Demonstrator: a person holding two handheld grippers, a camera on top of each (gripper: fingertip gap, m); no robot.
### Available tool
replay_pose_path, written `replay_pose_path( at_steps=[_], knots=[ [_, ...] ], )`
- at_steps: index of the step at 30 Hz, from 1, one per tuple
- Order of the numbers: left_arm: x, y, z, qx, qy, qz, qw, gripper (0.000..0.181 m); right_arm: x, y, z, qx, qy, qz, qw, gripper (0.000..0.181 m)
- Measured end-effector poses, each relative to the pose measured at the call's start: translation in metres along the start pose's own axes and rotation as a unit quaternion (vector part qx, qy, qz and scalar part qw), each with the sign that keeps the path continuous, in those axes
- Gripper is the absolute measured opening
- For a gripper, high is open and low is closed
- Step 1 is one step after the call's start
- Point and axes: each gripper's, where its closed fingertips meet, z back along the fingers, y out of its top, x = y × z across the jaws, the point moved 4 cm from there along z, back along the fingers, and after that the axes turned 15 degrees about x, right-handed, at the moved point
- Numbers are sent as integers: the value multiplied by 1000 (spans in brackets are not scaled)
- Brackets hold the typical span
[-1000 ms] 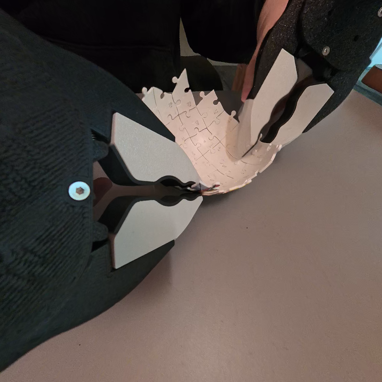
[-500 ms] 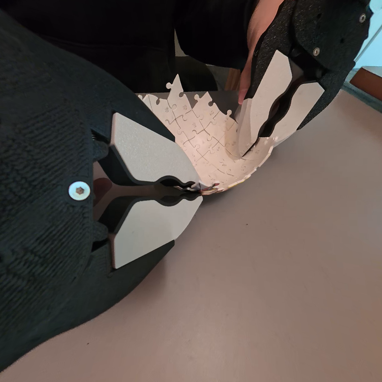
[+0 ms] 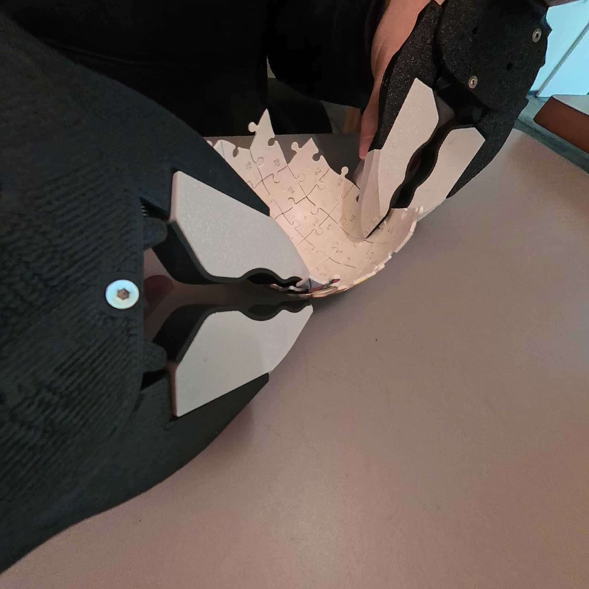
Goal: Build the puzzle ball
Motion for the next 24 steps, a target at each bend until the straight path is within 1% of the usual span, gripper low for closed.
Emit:
replay_pose_path(
  at_steps=[1, 4, 13, 19, 24],
  knots=[
    [0, 0, 0, 1, -1, 1, 1000, 3, 1, 1, 1, 1, -2, 1, 1000, 7],
    [-1, 0, -1, 4, -2, 0, 1000, 4, 2, 2, 1, -4, -2, -2, 1000, 8],
    [0, 0, -2, 8, -2, -8, 1000, 4, 7, 5, 2, -40, -4, 16, 999, 16],
    [1, 0, -2, 8, -1, -9, 1000, 4, 9, 4, 1, -29, 0, 39, 999, 18],
    [1, 1, -3, 9, -2, -11, 1000, 4, 7, 5, 2, -19, 8, 53, 998, 14]
  ],
)
